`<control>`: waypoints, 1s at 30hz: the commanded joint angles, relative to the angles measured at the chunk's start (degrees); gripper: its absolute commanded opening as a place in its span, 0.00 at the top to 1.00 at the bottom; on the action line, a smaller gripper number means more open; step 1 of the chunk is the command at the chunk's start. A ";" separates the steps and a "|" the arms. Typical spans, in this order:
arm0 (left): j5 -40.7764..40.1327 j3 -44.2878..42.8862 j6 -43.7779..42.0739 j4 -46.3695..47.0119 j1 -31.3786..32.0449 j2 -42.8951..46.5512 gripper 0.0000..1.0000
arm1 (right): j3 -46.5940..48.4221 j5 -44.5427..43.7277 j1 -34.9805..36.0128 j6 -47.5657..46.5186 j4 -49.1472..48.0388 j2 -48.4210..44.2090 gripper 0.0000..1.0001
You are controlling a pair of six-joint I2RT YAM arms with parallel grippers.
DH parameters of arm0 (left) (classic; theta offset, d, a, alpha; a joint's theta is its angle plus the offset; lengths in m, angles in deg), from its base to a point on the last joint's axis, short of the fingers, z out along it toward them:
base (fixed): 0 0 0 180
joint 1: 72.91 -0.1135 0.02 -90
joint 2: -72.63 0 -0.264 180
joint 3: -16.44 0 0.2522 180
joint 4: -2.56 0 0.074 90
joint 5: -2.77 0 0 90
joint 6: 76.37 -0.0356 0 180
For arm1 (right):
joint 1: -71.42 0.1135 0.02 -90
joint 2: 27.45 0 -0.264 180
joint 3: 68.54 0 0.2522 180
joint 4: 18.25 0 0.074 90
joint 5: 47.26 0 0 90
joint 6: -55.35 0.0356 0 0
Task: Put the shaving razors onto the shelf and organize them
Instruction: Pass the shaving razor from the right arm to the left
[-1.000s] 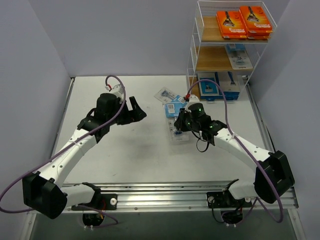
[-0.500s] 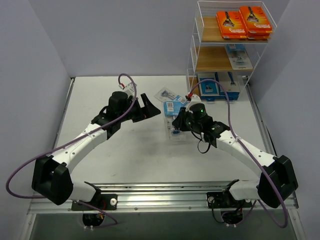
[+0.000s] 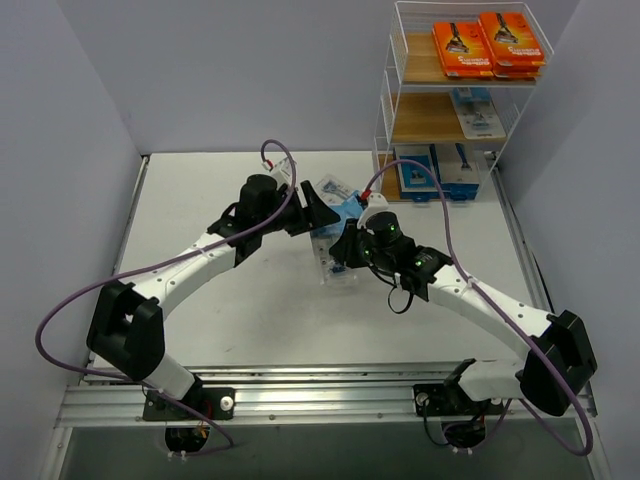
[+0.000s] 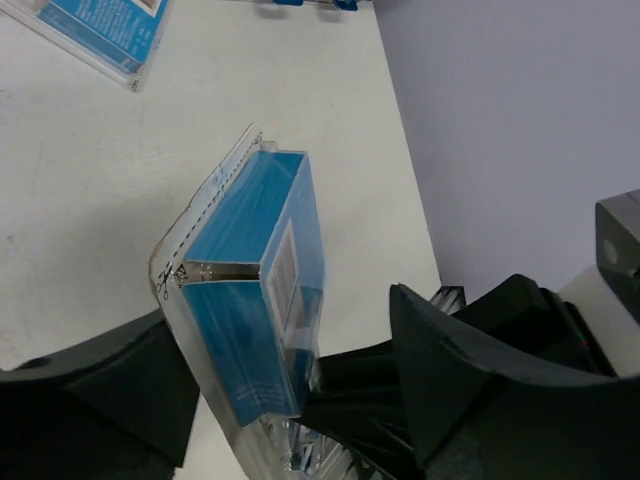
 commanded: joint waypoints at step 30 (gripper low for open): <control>10.87 5.07 9.72 17.24 -22.39 9.22 0.98 | -5.30 -6.63 -2.89 17.47 -12.83 -9.68 0.51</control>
